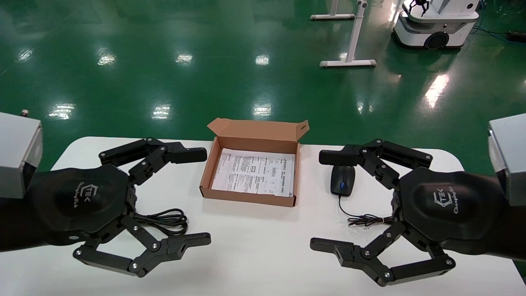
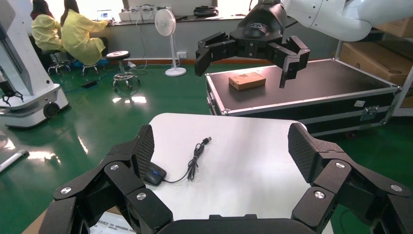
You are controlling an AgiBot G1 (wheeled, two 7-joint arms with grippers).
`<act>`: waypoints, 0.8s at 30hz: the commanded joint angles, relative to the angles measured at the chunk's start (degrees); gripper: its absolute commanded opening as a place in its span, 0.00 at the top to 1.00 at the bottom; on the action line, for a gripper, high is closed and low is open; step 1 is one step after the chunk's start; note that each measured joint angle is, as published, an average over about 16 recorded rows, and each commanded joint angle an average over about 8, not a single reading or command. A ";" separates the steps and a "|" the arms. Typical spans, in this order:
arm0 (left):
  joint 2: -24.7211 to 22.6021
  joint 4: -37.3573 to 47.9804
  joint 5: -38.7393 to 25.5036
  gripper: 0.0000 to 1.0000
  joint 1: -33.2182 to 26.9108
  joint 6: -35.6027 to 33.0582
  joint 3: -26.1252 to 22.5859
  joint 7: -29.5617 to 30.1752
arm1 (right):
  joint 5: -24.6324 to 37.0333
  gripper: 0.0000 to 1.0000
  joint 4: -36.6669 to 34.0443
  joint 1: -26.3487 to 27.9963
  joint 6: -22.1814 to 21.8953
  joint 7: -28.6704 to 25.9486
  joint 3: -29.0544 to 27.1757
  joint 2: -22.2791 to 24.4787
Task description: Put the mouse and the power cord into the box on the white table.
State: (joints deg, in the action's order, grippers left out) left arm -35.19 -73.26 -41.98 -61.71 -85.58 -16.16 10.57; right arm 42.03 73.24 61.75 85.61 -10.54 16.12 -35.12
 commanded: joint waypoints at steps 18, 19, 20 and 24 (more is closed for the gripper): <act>0.00 0.00 0.00 0.00 0.00 0.00 0.00 0.00 | 0.00 0.00 0.00 0.00 0.00 0.00 0.00 0.00; 0.00 0.00 0.00 0.00 0.00 0.00 0.00 0.00 | 0.00 0.00 0.00 0.00 0.00 0.00 0.00 0.00; 0.00 0.00 0.00 0.00 0.00 0.00 0.00 0.00 | 0.00 0.00 0.00 0.00 0.00 0.00 0.00 0.00; 0.02 -0.04 0.01 0.00 0.02 -0.01 0.02 0.02 | -0.02 0.00 0.04 -0.02 0.01 -0.03 -0.01 0.01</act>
State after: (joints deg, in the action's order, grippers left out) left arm -35.15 -73.34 -42.18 -61.71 -85.73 -16.27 10.55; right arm 42.04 73.27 61.75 85.62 -10.53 16.11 -35.11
